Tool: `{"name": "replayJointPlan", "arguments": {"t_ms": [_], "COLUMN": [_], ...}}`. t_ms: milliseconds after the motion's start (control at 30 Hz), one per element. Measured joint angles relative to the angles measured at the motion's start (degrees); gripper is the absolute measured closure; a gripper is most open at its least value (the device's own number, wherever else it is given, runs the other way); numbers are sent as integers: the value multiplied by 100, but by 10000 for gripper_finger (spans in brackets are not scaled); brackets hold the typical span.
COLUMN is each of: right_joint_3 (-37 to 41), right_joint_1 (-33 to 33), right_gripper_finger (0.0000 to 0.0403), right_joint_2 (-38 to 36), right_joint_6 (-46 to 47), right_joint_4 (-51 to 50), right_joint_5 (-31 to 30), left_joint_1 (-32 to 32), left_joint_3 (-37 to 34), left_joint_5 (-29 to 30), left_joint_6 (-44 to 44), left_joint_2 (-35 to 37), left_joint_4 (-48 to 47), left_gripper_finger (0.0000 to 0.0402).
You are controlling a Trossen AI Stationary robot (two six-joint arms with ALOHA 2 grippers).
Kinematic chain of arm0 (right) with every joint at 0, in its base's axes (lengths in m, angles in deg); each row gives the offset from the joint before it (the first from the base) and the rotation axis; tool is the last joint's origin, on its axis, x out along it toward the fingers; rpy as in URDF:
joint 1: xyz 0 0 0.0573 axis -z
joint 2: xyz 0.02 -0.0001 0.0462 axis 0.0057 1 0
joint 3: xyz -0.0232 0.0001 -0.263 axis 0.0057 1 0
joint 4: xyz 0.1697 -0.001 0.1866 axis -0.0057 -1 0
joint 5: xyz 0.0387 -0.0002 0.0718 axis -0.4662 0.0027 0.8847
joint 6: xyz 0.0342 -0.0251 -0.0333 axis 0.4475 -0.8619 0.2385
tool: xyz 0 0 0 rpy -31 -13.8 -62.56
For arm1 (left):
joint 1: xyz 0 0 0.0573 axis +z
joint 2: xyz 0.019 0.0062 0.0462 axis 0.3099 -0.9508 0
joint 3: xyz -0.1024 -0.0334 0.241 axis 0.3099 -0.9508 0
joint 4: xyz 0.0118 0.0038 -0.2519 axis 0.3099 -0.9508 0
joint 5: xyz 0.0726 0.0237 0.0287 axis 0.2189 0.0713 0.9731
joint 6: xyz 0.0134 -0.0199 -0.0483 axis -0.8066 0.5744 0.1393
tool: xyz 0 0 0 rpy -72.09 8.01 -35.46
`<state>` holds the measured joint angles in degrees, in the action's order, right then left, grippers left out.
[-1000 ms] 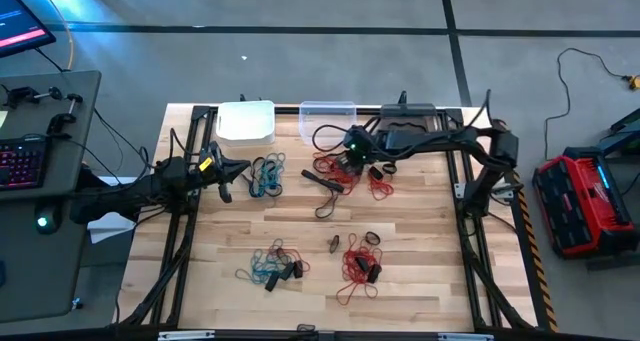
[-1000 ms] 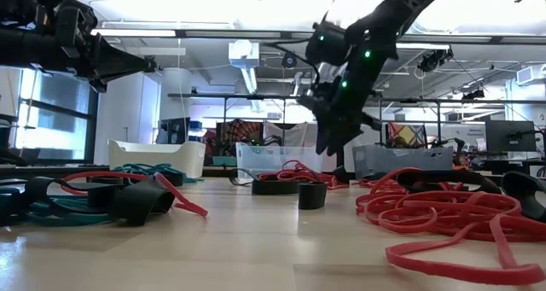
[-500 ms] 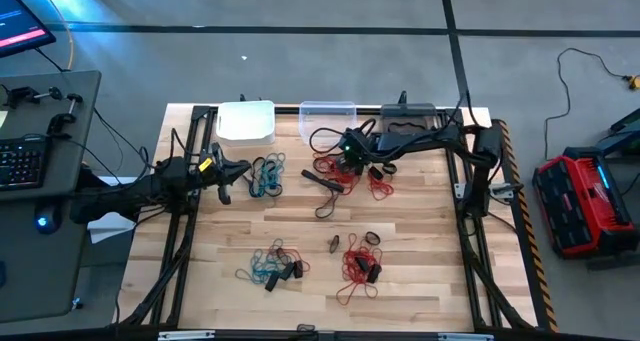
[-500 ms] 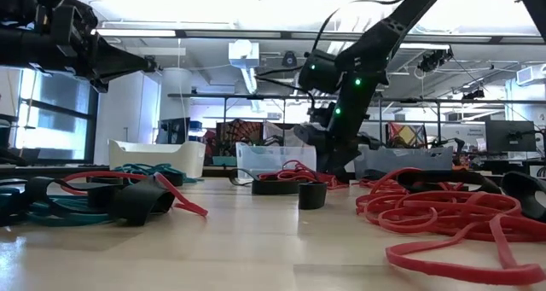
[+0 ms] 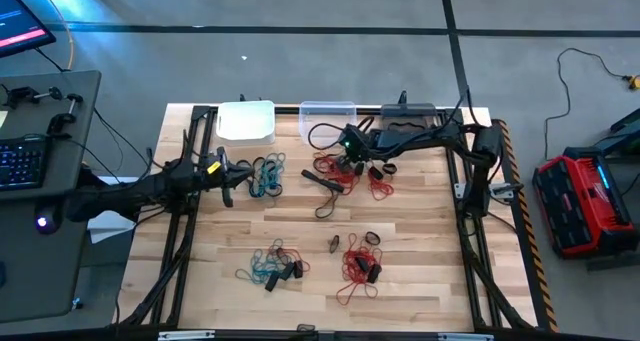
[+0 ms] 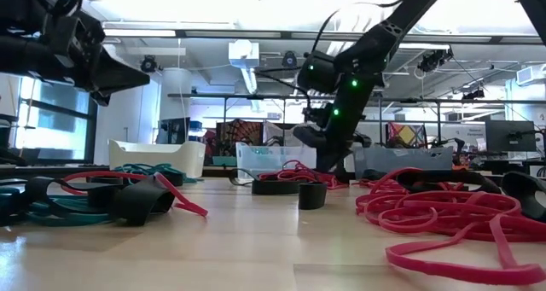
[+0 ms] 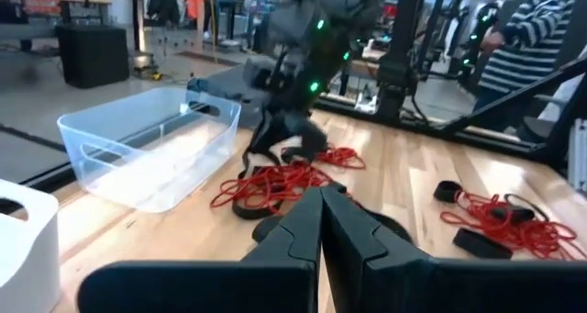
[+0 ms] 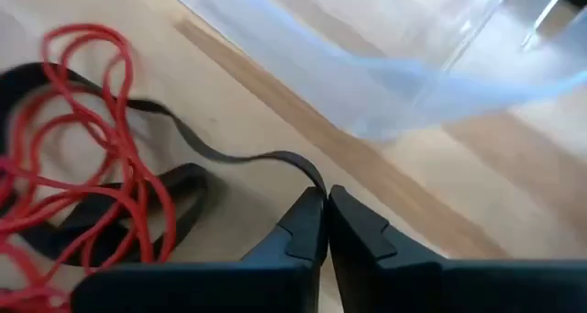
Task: Sort rubber bands into baskets
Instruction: Put the black rubber band into the black bin
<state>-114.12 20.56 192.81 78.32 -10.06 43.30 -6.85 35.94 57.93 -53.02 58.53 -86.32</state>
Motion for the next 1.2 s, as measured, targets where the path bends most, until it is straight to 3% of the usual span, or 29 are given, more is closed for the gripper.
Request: {"name": "replayJointPlan", "arguments": {"t_ms": [233, 600, 933, 1200], "right_joint_3": [-191, -251, -254, -254], "right_joint_1": [-140, -733, -1282, -1503], "right_gripper_finger": [401, 402, 402, 403], "right_joint_2": [-419, -981, -1023, -1023], "right_joint_6": [-475, -1678, -3434, -4154], "right_joint_4": [-72, 334, 1494, 1794], "right_joint_5": [-280, -1783, -2946, -3913], "left_joint_1": [2, 2, 2, 2], "left_joint_3": [-2, -2, -2, -2], "left_joint_5": [159, 224, 297, 300], "left_joint_6": [-56, -208, -223, -285], "left_joint_2": [-177, -175, -175, -175], "left_joint_4": [39, 203, 198, 196], "left_gripper_finger": [401, 402, 402, 401]}}
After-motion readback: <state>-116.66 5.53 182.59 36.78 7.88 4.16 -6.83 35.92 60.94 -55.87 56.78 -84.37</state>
